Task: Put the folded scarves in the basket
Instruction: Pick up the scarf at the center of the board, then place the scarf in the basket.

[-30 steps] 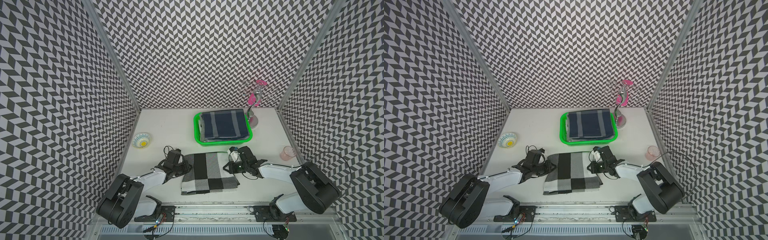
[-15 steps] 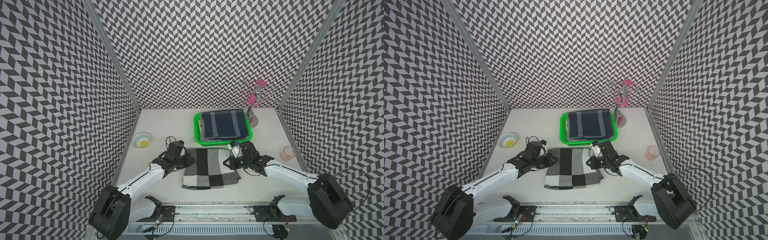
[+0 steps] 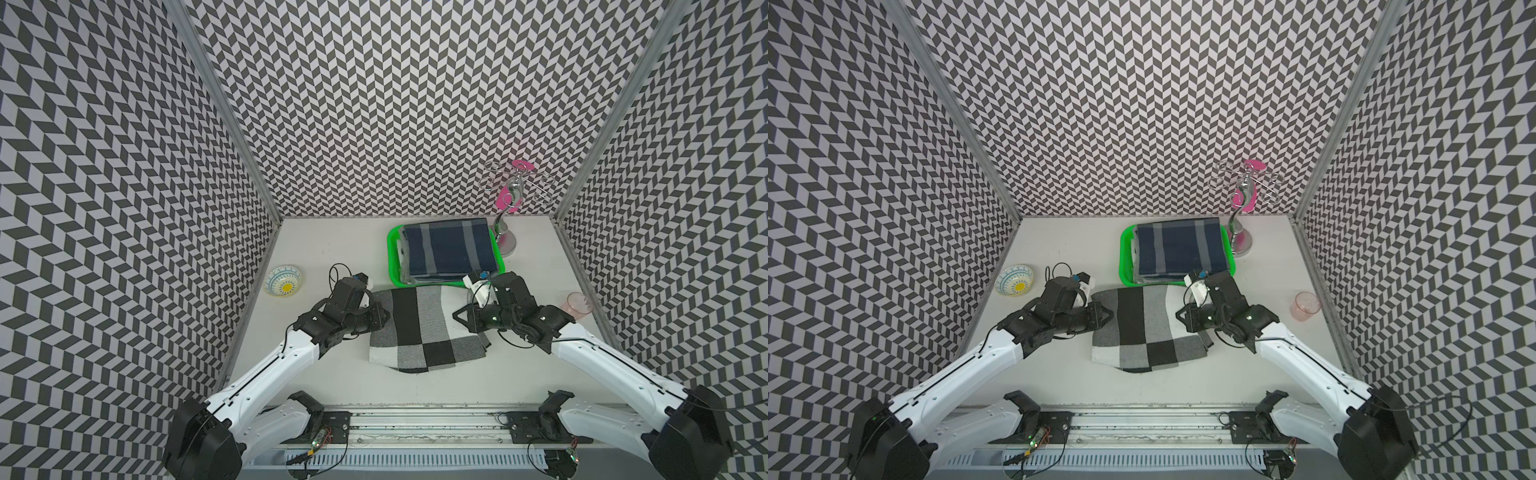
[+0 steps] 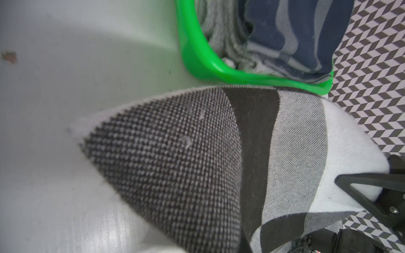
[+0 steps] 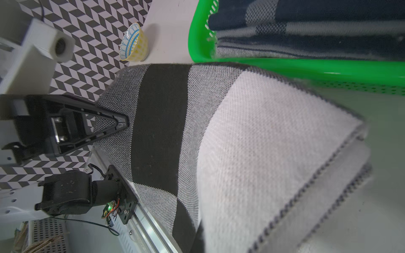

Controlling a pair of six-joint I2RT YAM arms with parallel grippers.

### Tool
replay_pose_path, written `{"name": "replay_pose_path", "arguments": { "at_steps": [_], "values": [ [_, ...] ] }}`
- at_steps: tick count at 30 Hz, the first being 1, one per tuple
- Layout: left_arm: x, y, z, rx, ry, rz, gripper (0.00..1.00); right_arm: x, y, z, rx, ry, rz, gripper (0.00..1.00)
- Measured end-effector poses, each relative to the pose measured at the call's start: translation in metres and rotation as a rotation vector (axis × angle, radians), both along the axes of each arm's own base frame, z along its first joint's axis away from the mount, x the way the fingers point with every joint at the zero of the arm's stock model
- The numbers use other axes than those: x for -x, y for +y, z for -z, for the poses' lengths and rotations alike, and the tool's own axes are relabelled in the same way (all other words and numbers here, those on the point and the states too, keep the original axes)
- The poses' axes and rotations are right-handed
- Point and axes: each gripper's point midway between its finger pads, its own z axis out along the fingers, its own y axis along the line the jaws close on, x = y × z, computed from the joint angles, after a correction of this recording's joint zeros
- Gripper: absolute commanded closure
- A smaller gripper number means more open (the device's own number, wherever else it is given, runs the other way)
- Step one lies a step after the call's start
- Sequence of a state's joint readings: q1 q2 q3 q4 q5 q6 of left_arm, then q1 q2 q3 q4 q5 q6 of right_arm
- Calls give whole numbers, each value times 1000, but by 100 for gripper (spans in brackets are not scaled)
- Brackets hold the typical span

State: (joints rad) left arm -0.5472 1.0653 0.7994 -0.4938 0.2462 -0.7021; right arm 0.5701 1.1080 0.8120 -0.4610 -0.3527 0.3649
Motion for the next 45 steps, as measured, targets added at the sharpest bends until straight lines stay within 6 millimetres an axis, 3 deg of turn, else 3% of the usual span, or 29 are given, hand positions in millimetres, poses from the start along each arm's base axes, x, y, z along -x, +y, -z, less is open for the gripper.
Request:
{"name": "replay_pose_path", "arguments": {
  "at_steps": [5, 8, 14, 19, 22, 26, 32, 37, 45],
  "values": [
    [-37, -21, -58, 40, -110, 12, 100, -25, 3, -57, -25, -124, 35, 100],
    [-59, -34, -79, 49, -154, 19, 100, -47, -4, -81, -27, -178, 69, 100],
    [-108, -65, -106, 57, -220, 45, 100, -103, -38, -100, 16, -216, 170, 100],
    [-152, -90, -111, 59, -257, 60, 100, -151, -60, -107, 48, -239, 221, 100],
    [-175, -100, -101, 49, -256, 63, 100, -174, -76, -98, 63, -228, 251, 100],
    [-204, -108, -73, 16, -227, 56, 100, -197, -95, -66, 104, -180, 280, 100],
    [-236, -100, -39, -12, -182, 20, 100, -231, -104, -24, 165, -119, 284, 100],
    [-249, -85, -31, -20, -169, -16, 100, -251, -101, -10, 181, -102, 269, 100],
    [-258, -71, -29, -15, -162, -45, 100, -257, -101, 17, 198, -56, 268, 99]
  ]
}}
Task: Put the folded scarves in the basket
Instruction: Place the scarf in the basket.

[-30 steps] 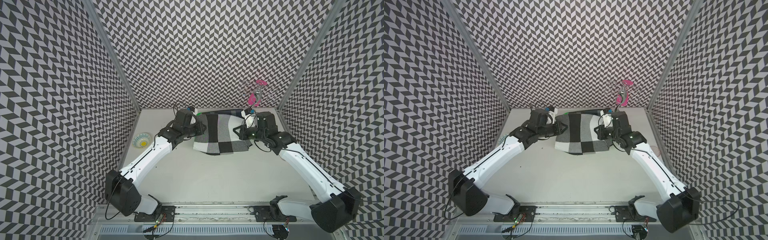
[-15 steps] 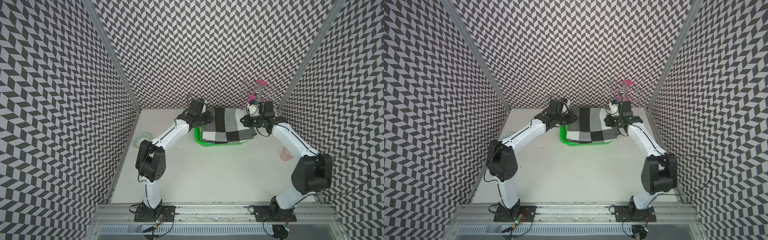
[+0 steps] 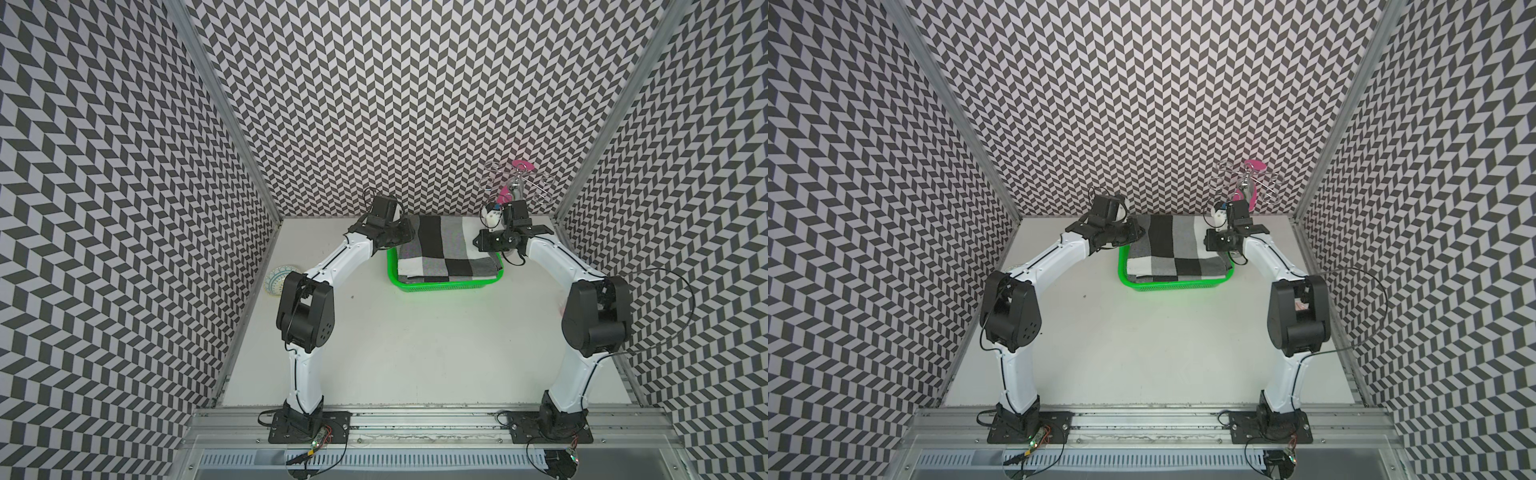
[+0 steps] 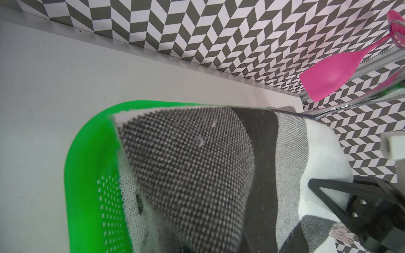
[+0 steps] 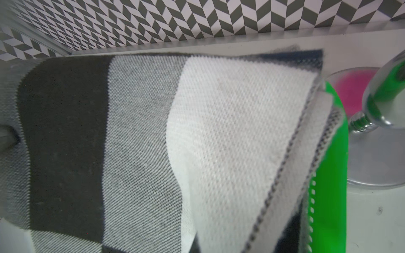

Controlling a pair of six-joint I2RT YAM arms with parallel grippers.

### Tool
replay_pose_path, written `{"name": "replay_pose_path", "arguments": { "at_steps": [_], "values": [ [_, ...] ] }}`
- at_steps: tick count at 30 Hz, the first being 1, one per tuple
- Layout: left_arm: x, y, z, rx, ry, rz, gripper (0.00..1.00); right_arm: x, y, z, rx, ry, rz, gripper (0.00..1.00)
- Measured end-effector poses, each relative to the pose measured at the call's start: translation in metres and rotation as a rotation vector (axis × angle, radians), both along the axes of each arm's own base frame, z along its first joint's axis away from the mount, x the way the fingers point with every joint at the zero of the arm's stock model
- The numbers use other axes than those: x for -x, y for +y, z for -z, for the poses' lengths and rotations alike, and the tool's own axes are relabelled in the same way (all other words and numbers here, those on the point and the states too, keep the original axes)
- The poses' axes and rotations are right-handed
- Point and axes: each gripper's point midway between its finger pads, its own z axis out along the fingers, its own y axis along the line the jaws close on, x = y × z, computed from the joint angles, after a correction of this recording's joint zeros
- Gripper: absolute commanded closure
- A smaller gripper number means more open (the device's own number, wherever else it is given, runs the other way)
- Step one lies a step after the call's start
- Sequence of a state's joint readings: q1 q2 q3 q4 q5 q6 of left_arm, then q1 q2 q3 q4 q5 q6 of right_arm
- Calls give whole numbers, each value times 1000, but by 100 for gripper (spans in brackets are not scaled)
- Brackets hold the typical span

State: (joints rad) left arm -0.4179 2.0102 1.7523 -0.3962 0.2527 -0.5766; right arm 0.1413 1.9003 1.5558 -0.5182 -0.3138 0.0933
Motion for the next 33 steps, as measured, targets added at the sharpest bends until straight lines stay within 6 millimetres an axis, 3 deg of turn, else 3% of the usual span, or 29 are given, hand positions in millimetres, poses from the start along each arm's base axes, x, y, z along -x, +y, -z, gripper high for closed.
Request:
{"name": "replay_pose_path", "arguments": {
  "at_steps": [4, 9, 12, 20, 28, 33],
  "values": [
    [0, -1, 6, 0, 10, 5, 96, -2, -3, 4, 12, 6, 13, 100],
    [3, 1, 20, -10, 33, 2, 89, -3, -6, 4, 10, 4, 19, 91],
    [3, 6, 28, -14, 49, -9, 73, -3, -6, 4, 7, 5, 19, 75],
    [1, 19, 42, -33, 65, -45, 63, -4, -12, 4, 17, 5, 42, 56],
    [-14, 31, 21, -26, 19, -72, 61, -5, -18, 8, 31, 12, 77, 51],
    [-36, 45, -16, -21, -58, -108, 60, -1, -23, 3, 28, 10, 102, 50]
  ]
}}
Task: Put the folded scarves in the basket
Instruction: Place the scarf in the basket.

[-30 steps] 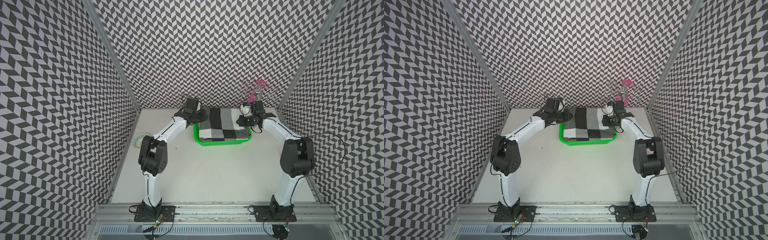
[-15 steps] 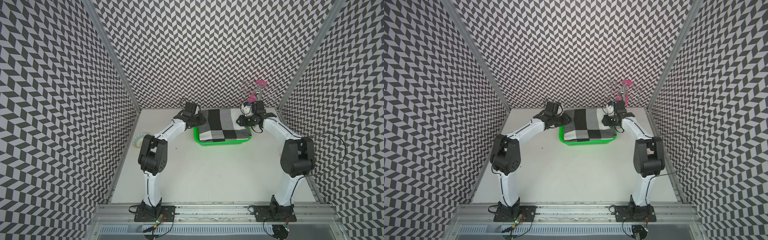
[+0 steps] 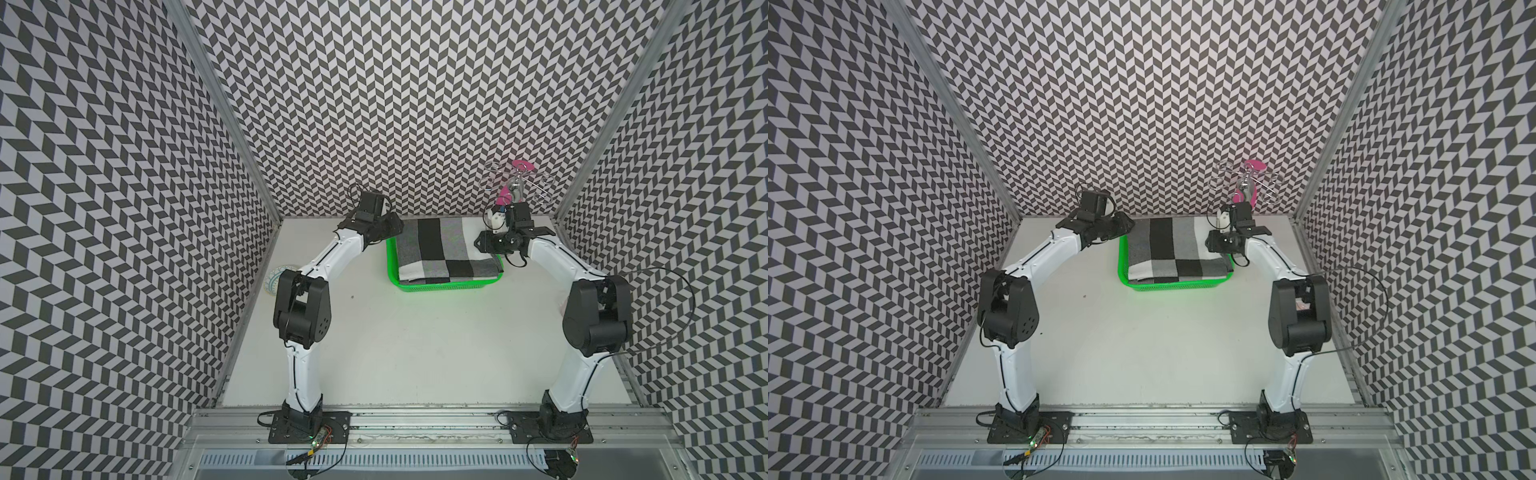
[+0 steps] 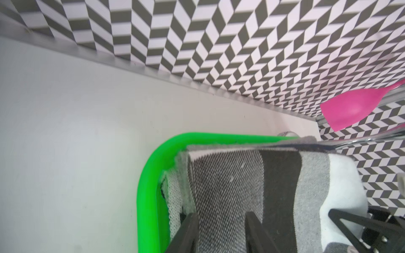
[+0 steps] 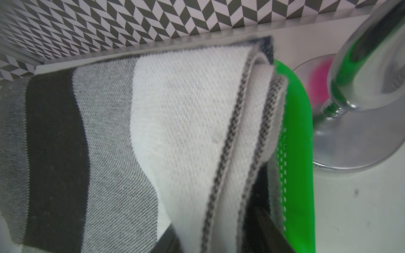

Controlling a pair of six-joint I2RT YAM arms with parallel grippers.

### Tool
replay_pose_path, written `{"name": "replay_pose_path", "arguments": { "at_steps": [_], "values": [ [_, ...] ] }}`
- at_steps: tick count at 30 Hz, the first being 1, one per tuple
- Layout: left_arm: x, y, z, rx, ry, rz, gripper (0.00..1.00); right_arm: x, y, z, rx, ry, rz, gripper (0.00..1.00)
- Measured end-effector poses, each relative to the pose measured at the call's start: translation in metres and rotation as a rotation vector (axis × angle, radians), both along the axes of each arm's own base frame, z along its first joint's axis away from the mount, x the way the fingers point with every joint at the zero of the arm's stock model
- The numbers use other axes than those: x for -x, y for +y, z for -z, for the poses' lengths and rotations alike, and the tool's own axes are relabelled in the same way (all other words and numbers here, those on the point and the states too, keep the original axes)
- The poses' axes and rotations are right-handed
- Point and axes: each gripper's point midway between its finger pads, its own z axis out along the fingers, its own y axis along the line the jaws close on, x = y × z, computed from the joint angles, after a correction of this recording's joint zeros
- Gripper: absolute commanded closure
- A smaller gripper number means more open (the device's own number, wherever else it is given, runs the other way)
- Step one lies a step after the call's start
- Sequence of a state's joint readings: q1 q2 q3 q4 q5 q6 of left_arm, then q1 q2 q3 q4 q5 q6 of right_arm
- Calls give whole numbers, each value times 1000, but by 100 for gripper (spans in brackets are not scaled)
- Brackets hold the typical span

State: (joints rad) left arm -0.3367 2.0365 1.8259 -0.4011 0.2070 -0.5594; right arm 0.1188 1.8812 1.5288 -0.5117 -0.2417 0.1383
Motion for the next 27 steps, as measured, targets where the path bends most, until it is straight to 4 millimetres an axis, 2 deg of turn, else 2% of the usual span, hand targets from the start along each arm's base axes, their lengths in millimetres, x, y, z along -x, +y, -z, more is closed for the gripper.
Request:
{"name": "replay_pose_path", "arguments": {
  "at_steps": [3, 6, 11, 14, 17, 22, 27],
  "values": [
    [-10, 8, -19, 5, -43, -18, 60, 2, -3, -5, -4, -3, 13, 49],
    [-12, 13, -22, -2, -49, -27, 60, 4, -4, -10, -12, -5, 22, 49],
    [-7, 9, -16, -19, -24, -15, 60, 11, -6, -26, -17, -29, 36, 49],
    [-3, 3, -13, -17, -18, -1, 60, 19, -5, -40, -34, -61, 25, 50],
    [3, -6, -8, -17, -3, 16, 60, 18, -2, -54, -54, -92, 11, 51],
    [13, -19, 4, -24, 21, 45, 60, 19, 3, -55, -73, -92, -12, 51],
    [20, -24, 15, -31, 45, 59, 61, 11, 6, -52, -76, -80, -29, 52]
  ]
}}
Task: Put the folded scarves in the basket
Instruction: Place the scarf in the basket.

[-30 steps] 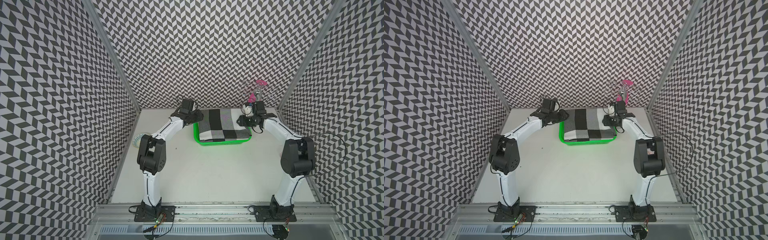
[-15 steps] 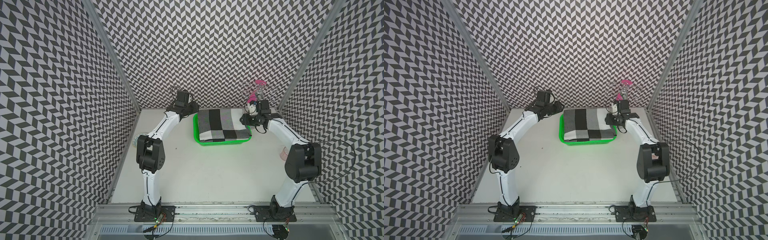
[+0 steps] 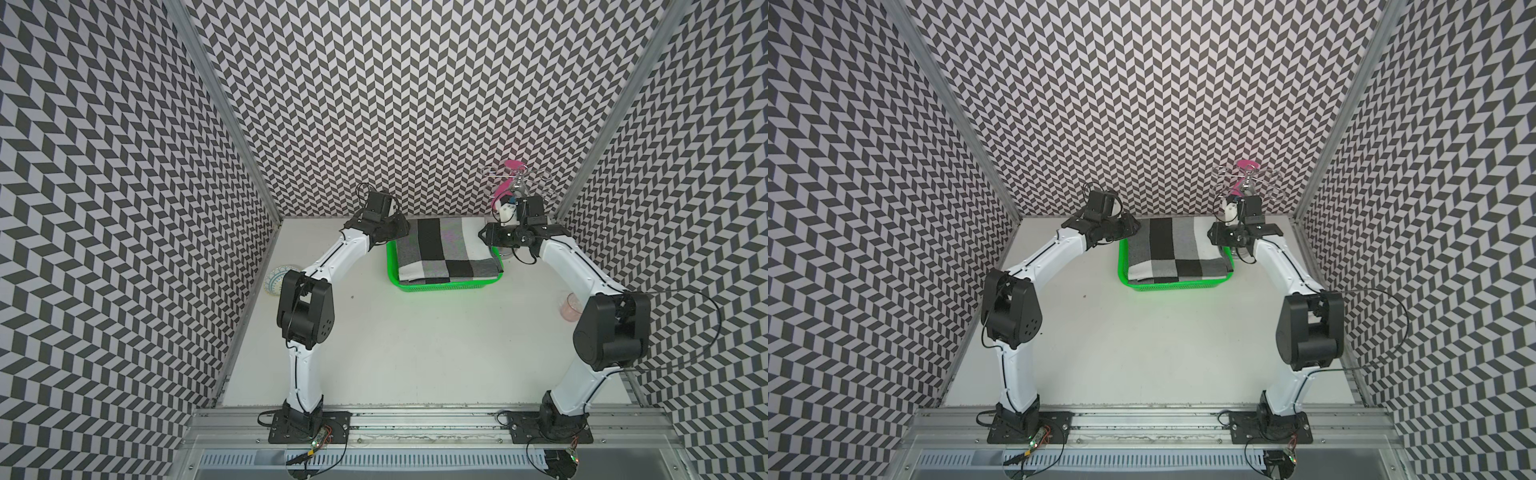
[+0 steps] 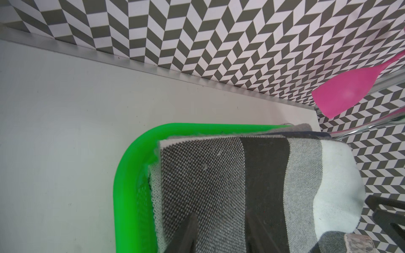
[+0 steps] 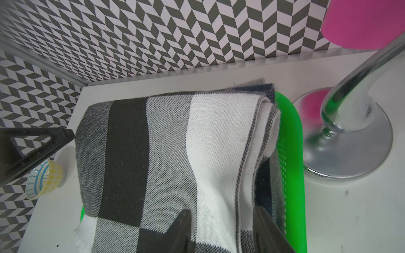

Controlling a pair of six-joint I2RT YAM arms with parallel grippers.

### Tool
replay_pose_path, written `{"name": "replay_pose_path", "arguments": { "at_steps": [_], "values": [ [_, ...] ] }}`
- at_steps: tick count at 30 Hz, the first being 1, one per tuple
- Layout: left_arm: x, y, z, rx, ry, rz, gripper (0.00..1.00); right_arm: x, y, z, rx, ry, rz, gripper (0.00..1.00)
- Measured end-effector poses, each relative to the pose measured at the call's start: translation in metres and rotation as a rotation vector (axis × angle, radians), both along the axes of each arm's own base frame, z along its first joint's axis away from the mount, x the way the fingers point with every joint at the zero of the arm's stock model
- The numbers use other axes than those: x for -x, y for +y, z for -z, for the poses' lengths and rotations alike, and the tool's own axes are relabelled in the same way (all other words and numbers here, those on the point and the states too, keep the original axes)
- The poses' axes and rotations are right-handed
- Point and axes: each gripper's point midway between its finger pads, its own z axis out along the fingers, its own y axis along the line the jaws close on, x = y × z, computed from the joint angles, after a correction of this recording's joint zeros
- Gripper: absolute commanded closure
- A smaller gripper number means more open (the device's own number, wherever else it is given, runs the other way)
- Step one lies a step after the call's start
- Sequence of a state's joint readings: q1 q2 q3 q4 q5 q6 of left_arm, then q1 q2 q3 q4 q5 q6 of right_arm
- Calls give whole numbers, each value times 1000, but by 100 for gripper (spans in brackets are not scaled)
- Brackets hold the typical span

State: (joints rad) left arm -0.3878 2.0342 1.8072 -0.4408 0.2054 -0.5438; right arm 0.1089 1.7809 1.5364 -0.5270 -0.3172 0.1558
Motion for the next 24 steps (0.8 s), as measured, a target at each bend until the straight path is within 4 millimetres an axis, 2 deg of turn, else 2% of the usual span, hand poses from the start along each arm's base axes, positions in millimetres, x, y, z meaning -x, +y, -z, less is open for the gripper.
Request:
{"name": "replay_pose_path", "arguments": {
  "at_steps": [6, 13, 18, 24],
  "values": [
    [3, 1, 4, 0, 9, 0, 61, 3, 3, 2, -12, 15, -18, 52],
    [4, -2, 0, 8, -2, 2, 61, 2, -2, 20, 32, 40, -1, 63],
    [7, -6, 3, 6, 3, 11, 61, 4, -10, 45, 84, 79, 26, 62],
    [12, -7, 16, 0, 28, 14, 61, 2, -17, 49, 167, 62, 42, 60]
  ]
}}
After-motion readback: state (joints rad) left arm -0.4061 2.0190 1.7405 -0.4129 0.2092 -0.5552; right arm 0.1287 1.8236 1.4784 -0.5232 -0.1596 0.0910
